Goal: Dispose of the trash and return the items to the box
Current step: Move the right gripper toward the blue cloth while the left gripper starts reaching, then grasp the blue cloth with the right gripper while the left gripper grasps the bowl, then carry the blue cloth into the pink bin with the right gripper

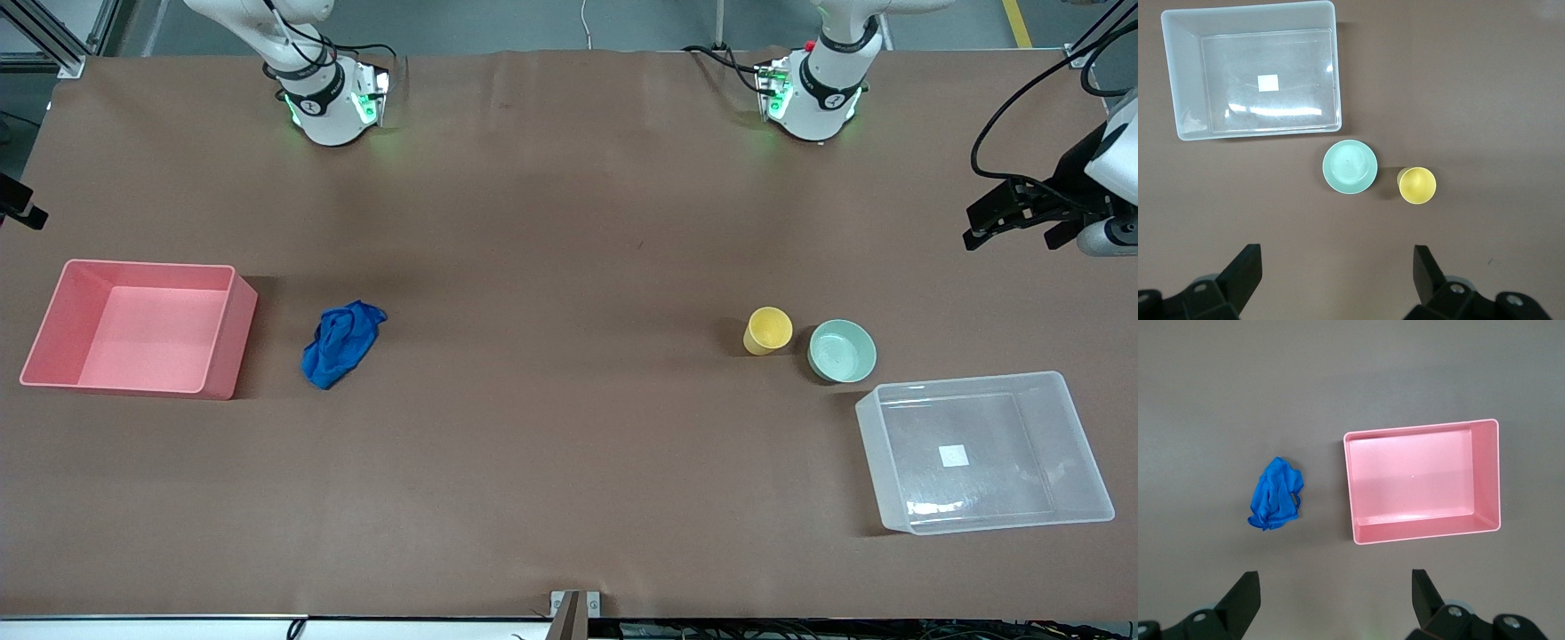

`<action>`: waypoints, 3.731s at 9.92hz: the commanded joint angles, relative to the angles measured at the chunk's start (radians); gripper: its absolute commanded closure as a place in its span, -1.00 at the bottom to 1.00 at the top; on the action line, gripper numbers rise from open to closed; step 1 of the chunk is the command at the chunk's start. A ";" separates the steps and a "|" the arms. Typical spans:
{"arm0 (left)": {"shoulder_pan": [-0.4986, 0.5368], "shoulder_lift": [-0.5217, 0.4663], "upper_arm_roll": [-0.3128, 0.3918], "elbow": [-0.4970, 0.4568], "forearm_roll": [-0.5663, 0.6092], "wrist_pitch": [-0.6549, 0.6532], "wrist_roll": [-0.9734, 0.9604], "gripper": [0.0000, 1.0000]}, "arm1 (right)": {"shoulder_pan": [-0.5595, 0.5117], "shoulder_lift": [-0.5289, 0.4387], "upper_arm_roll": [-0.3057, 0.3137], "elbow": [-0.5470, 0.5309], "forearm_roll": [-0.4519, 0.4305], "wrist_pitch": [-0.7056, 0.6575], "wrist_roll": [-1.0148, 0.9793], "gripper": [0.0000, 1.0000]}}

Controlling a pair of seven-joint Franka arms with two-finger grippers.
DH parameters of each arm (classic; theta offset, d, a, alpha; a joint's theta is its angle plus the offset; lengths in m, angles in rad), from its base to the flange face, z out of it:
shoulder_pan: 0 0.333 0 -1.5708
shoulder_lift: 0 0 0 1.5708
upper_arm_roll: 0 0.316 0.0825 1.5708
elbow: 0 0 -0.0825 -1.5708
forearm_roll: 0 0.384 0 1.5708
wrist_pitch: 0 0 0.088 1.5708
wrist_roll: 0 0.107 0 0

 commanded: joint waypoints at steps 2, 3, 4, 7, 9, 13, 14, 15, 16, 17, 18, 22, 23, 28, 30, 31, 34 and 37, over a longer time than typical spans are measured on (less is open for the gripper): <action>0.001 0.005 -0.003 -0.024 0.018 -0.002 0.004 -1.00 | 0.004 0.001 -0.005 0.011 0.015 -0.014 -0.009 -1.00; 0.001 0.005 -0.003 -0.024 0.018 -0.002 0.004 -1.00 | 0.004 0.001 -0.007 0.011 0.015 -0.014 -0.008 -1.00; 0.001 0.005 -0.003 -0.027 0.018 -0.002 0.006 -1.00 | 0.004 0.001 -0.007 0.011 0.015 -0.014 0.004 -1.00; 0.002 0.006 -0.003 -0.028 0.018 0.003 0.006 -1.00 | 0.068 0.030 0.007 -0.085 0.017 0.062 0.061 -1.00; -0.002 0.026 -0.003 -0.060 0.011 0.036 0.000 -1.00 | 0.075 0.096 0.103 -0.234 0.012 0.258 0.145 -1.00; 0.002 0.043 -0.004 -0.362 0.009 0.388 0.007 -0.96 | 0.093 0.243 0.154 -0.605 -0.003 0.851 0.196 -1.00; 0.004 0.071 -0.003 -0.435 0.009 0.503 0.009 -0.96 | 0.095 0.310 0.154 -0.653 -0.003 0.971 0.196 -1.00; 0.004 0.109 -0.003 -0.468 0.009 0.568 0.009 -0.95 | 0.096 0.361 0.154 -0.676 -0.003 1.038 0.196 -1.00; 0.005 0.158 -0.003 -0.491 0.011 0.632 0.009 -0.95 | 0.098 0.396 0.154 -0.687 -0.003 1.060 0.196 -1.00; 0.023 0.213 -0.003 -0.517 0.014 0.709 0.009 -0.93 | 0.099 0.407 0.154 -0.703 -0.003 1.066 0.198 -1.00; 0.031 0.262 -0.003 -0.531 0.015 0.773 0.009 -0.93 | 0.099 0.417 0.156 -0.712 -0.003 1.078 0.201 -1.00; 0.037 0.396 -0.003 -0.534 0.014 0.884 0.009 -0.93 | 0.098 0.434 0.161 -0.723 0.012 1.083 0.234 0.86; 0.046 0.423 -0.003 -0.534 0.014 0.903 0.009 -0.93 | 0.099 0.435 0.161 -0.720 0.014 1.083 0.268 0.98; 0.054 0.499 -0.003 -0.534 0.015 0.972 0.009 -0.86 | 0.090 0.400 0.216 -0.598 0.014 0.920 0.369 0.99; 0.053 0.508 -0.003 -0.534 0.014 0.972 0.006 -0.08 | 0.050 0.351 0.220 -0.429 0.014 0.610 0.362 0.99; 0.054 0.510 -0.003 -0.534 0.015 0.972 0.007 0.50 | 0.046 0.310 0.208 -0.381 0.014 0.507 0.310 0.99; 0.059 0.472 -0.003 -0.553 0.017 0.961 0.050 1.00 | 0.046 0.213 -0.039 -0.358 0.002 0.382 -0.136 0.98; 0.057 0.331 -0.004 -0.541 0.018 0.805 0.055 1.00 | 0.037 0.275 -0.265 -0.394 0.002 0.551 -0.542 0.96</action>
